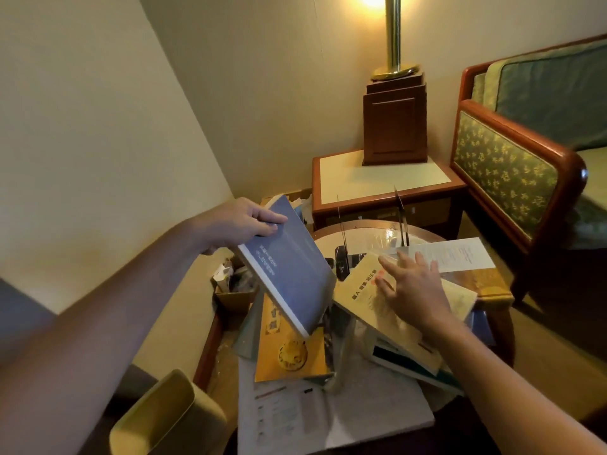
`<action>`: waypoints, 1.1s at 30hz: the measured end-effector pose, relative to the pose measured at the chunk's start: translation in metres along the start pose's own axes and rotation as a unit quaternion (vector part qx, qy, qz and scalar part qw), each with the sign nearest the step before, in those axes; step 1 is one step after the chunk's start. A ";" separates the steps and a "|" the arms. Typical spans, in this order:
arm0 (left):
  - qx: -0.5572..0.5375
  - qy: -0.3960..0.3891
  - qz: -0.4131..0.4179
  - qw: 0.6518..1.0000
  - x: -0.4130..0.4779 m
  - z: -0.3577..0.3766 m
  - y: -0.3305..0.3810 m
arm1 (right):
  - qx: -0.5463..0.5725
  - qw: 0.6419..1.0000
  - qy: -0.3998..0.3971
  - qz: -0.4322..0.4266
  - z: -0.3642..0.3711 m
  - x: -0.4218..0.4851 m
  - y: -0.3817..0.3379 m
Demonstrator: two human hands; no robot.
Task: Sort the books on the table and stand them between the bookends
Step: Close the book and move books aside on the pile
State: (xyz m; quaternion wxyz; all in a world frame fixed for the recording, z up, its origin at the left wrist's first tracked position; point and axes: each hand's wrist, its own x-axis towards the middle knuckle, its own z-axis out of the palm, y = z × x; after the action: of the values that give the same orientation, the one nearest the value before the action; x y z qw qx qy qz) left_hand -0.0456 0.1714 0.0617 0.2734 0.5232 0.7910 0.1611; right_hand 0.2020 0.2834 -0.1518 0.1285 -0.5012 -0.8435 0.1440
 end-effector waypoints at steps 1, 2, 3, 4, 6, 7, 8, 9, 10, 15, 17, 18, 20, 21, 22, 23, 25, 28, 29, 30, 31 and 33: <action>0.004 0.022 0.001 1.000 0.005 -0.002 0.000 | -0.042 0.999 -0.020 -0.002 0.005 0.003 0.001; 0.010 0.044 0.006 0.999 0.012 -0.004 0.000 | -0.068 0.997 -0.032 -0.005 0.008 0.005 0.001; 0.017 0.066 0.010 0.998 0.020 -0.004 0.001 | -0.082 0.996 -0.035 -0.007 0.011 0.006 0.001; 0.025 0.086 0.012 0.996 0.028 -0.004 0.000 | -0.092 0.995 -0.035 -0.009 0.013 0.006 0.001; 0.040 0.123 0.011 0.992 0.044 -0.002 -0.003 | -0.112 0.993 -0.027 -0.010 0.014 0.005 0.000; 0.043 0.144 0.010 0.989 0.053 0.000 -0.005 | -0.119 0.993 -0.023 -0.011 0.014 0.004 0.000; 0.043 0.169 0.007 0.985 0.060 0.003 -0.005 | -0.123 0.992 -0.020 -0.010 0.014 0.003 -0.001; 0.040 0.198 0.001 0.979 0.068 0.006 -0.005 | -0.125 0.992 -0.020 -0.010 0.015 0.002 -0.001; 0.037 0.227 -0.003 0.973 0.075 0.008 -0.005 | -0.125 0.992 -0.021 -0.009 0.016 0.002 -0.001; 0.043 0.271 0.008 0.962 0.114 0.023 -0.013 | -0.111 0.994 -0.023 -0.007 0.017 0.003 0.000; 0.070 0.270 0.013 0.960 0.126 0.034 -0.019 | -0.104 0.994 -0.022 -0.008 0.018 0.003 0.001; 0.078 0.271 0.012 0.959 0.131 0.040 -0.023 | -0.100 0.995 -0.020 -0.008 0.018 0.003 0.001; 0.081 0.273 0.004 0.959 0.140 0.053 -0.031 | -0.096 0.995 -0.016 -0.009 0.019 0.003 0.001; 0.080 0.271 -0.003 0.959 0.144 0.058 -0.036 | -0.095 0.995 -0.015 -0.010 0.019 0.003 0.001; 0.081 0.267 -0.014 0.960 0.149 0.062 -0.041 | -0.094 0.995 -0.015 -0.010 0.019 0.003 0.001; 0.091 0.260 -0.025 0.961 0.153 0.067 -0.044 | -0.094 0.995 -0.015 -0.009 0.019 0.003 0.001; 0.127 0.248 -0.045 0.959 0.160 0.075 -0.051 | -0.091 0.996 -0.015 -0.007 0.019 0.003 0.000; 0.156 0.235 -0.063 0.957 0.163 0.084 -0.058 | -0.092 0.996 -0.015 -0.007 0.018 0.002 -0.001; 0.157 0.231 -0.062 0.958 0.163 0.087 -0.060 | -0.093 0.996 -0.016 -0.008 0.018 0.002 -0.001; 0.155 0.229 -0.057 0.959 0.163 0.089 -0.062 | -0.093 0.996 -0.015 -0.008 0.018 0.003 -0.001; 0.156 0.227 -0.049 0.960 0.164 0.090 -0.064 | -0.092 0.996 -0.015 -0.007 0.018 0.003 -0.001; 0.188 0.215 -0.031 0.958 0.163 0.095 -0.066 | -0.093 0.996 -0.015 -0.006 0.019 0.002 -0.001</action>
State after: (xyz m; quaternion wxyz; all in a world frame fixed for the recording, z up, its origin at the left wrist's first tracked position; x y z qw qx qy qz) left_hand -0.0872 0.2909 -0.0928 -0.0015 0.4934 0.8628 0.1100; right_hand 0.1931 0.2828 -0.1683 0.0699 -0.5037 -0.8581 0.0717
